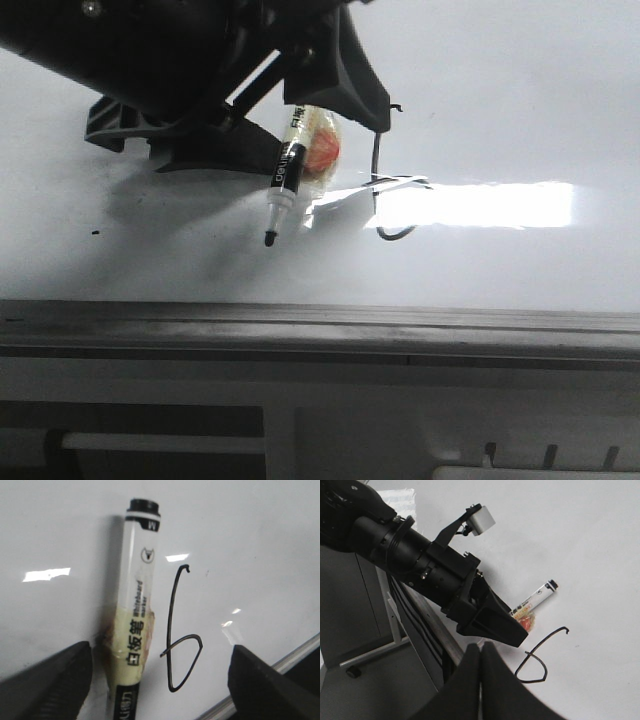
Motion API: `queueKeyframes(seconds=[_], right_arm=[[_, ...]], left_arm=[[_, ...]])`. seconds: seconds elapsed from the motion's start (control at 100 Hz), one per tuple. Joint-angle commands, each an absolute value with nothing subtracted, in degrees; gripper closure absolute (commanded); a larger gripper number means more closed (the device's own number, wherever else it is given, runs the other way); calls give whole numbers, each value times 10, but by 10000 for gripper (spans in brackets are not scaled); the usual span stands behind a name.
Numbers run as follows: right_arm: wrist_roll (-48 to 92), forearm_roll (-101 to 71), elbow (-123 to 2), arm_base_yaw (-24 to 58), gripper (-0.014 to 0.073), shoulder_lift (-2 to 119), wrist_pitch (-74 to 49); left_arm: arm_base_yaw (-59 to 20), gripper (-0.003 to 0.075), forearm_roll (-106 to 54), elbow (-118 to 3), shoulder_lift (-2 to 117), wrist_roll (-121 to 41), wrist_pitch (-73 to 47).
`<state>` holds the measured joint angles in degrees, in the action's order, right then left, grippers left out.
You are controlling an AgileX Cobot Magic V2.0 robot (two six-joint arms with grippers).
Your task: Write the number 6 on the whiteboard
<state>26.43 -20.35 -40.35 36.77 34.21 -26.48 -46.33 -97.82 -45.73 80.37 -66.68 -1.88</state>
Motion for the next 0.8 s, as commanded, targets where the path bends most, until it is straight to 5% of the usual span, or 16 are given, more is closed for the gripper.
queueKeyframes(seconds=[0.0, 0.17, 0.44, 0.79], right_arm=[[266, -212, -419, 365, 656, 342, -200], [266, -212, -418, 365, 656, 336, -186], [258, -120, -355, 361, 647, 212, -203], [216, 7, -239, 310, 644, -15, -230]], left_arm=[[-444, 120, -970, -462, 800, -671, 154], [-444, 181, -893, -461, 723, -673, 121], [-444, 743, -805, -348, 472, -707, 85], [-444, 739, -803, -160, 147, -710, 67]])
